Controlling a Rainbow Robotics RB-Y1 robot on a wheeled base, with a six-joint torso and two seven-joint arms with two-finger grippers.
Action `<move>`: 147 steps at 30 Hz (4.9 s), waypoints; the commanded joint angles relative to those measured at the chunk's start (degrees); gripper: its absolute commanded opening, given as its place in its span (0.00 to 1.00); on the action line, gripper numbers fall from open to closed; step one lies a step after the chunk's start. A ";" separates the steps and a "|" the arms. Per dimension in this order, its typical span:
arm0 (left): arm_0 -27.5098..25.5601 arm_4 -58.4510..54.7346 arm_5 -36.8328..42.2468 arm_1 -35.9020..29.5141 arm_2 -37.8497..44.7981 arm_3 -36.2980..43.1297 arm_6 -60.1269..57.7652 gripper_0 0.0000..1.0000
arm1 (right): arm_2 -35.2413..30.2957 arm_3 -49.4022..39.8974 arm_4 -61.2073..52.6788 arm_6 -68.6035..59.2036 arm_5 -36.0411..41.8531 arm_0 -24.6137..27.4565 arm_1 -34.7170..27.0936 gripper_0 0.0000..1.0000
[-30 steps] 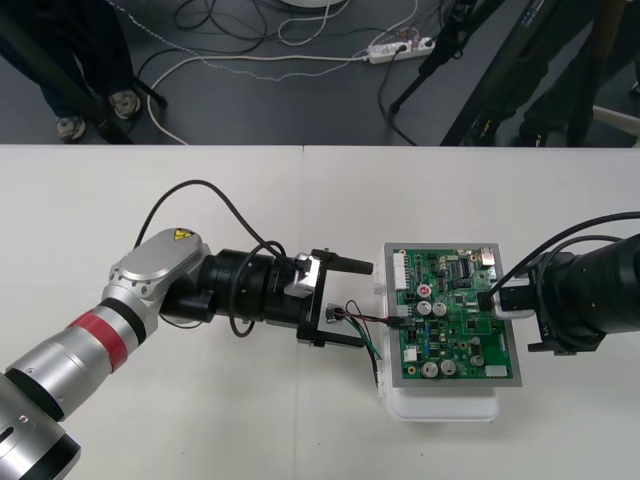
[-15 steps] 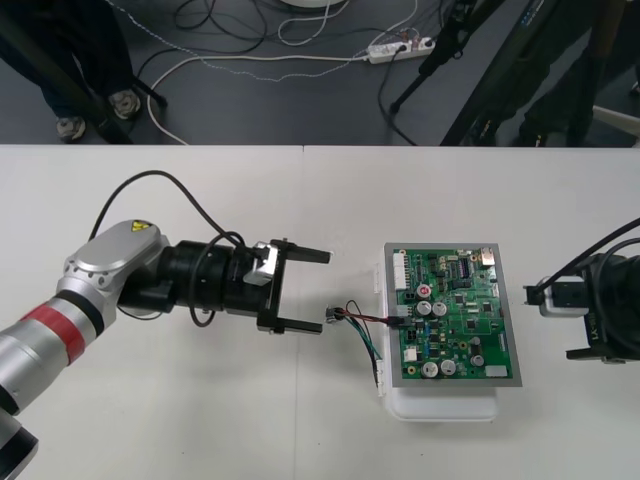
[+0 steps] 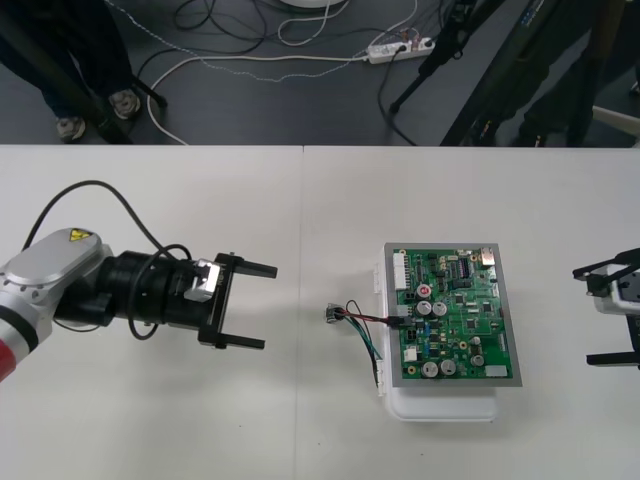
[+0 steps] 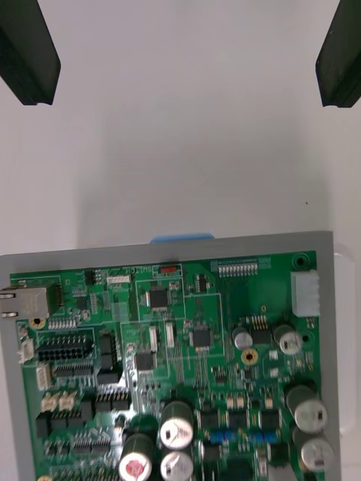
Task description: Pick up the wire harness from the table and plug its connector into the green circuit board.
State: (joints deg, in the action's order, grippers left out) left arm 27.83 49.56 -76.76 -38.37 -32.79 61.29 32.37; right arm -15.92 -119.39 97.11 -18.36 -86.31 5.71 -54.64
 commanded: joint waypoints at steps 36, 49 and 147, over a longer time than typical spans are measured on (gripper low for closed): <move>-19.31 2.65 0.91 -24.65 21.28 36.27 -17.43 1.00 | -8.51 22.01 -28.03 29.44 -3.69 -6.41 -9.35 1.00; -20.10 -0.78 6.45 -31.59 21.80 43.30 -20.59 1.00 | -8.86 24.56 -22.93 30.49 -3.69 -9.23 -9.70 1.00; -19.92 -3.59 4.69 -36.78 25.58 43.74 -32.28 1.00 | -5.44 26.75 -27.24 29.70 -3.69 -5.36 -11.02 1.00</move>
State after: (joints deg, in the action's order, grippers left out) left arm 8.74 46.13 -70.36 -72.53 -8.88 103.80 3.99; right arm -22.05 -91.29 69.69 10.82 -89.61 -0.55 -62.52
